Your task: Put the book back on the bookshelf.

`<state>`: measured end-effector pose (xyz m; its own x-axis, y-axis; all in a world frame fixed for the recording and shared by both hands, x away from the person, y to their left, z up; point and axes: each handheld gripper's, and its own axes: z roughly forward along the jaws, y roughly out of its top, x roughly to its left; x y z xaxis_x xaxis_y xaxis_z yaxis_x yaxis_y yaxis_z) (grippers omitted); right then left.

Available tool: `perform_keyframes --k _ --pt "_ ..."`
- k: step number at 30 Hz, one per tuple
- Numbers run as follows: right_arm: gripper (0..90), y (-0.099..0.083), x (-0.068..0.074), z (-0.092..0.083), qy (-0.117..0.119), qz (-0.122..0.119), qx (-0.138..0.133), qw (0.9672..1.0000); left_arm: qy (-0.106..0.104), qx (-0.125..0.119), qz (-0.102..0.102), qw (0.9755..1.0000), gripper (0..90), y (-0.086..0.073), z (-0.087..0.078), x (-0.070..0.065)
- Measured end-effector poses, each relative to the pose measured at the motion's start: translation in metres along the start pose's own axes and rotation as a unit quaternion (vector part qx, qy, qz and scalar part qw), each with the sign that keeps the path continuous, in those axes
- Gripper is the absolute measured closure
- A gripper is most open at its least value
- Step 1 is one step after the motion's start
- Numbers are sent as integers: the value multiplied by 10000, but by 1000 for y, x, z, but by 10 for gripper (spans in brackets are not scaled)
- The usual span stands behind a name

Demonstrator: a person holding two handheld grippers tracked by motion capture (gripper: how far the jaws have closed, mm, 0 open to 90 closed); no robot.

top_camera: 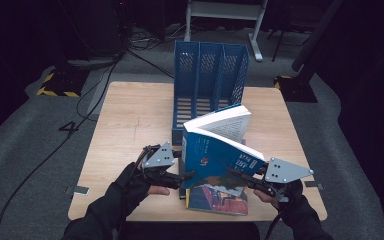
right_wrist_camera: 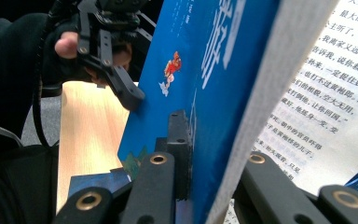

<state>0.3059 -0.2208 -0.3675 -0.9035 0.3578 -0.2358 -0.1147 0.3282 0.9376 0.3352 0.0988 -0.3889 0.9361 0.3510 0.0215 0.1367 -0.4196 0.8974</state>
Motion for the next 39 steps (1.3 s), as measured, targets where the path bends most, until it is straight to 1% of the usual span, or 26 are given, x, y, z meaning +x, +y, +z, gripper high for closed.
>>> perform_keyframes --k 2,4,6,9,10,14,15,17,19,22,23,24,25,26,28,29,30,32,34,35,37,39 --pt "808 0 1 -1 -5 -50 6 10000 -46 -19 -38 10000 372 0 8 2" --pt "806 0 2 -1 -8 -60 1 10000 -187 -71 -38 9998 400 1 12 3" --pt "802 0 3 -2 -30 -46 -13 10000 -173 -164 33 9997 408 3 13 2" --pt "787 -2 5 -4 -46 6 -49 10000 -166 -244 81 9995 441 6 14 2" --pt "779 -2 4 -6 -63 -1 -64 10000 -183 -240 79 9995 450 6 14 3" --pt "739 -5 2 -14 -156 119 -136 9997 -212 -240 170 9993 502 6 12 3" --pt "731 -5 1 -16 -243 134 -133 9995 -220 -234 212 9993 516 6 11 3" --pt "709 -7 -2 -21 -354 200 -178 9990 -309 -268 204 9990 546 6 10 3" --pt "691 -8 -6 -26 -510 274 -229 9981 -363 -282 277 9986 571 6 9 3" --pt "646 -10 -10 -32 -708 364 -280 9964 -460 -296 342 9979 588 5 8 0" --pt "624 -11 -11 -33 -767 403 -287 9958 -463 -295 372 9978 591 5 7 -2" --pt "597 -12 -11 -33 -852 411 -299 9951 -460 -289 394 9977 593 5 7 -2" --pt "527 -12 -11 -33 -966 368 -279 9943 -461 -293 381 9978 595 4 7 -3" --pt "468 -13 -12 -33 -1069 414 -273 9930 -477 -304 375 9977 597 4 6 -3" --pt "380 -15 -17 -29 -1039 624 -257 9923 -497 -307 382 9976 600 3 6 -4" --pt "345 -17 -18 -24 -948 713 -199 9927 -495 -307 388 9975 600 3 5 -4" --pt "312 -19 -20 -20 -838 768 -98 9935 -496 -316 382 9975 601 3 6 -5" --pt "271 -22 -20 -11 -732 796 76 9941 -506 -323 365 9975 599 3 6 -5" --pt "296 -26 -20 -3 -550 920 176 9941 -523 -349 298 9976 596 3 6 -4" --pt "294 -28 -18 1 -519 899 228 9943 -518 -397 263 9975 590 4 5 -4" --pt "292 -30 -15 5 -610 882 177 9941 -572 -477 167 9971 574 7 5 -3" --pt "302 -30 -16 5 -578 914 170 9940 -545 -561 115 9969 568 11 4 -5"
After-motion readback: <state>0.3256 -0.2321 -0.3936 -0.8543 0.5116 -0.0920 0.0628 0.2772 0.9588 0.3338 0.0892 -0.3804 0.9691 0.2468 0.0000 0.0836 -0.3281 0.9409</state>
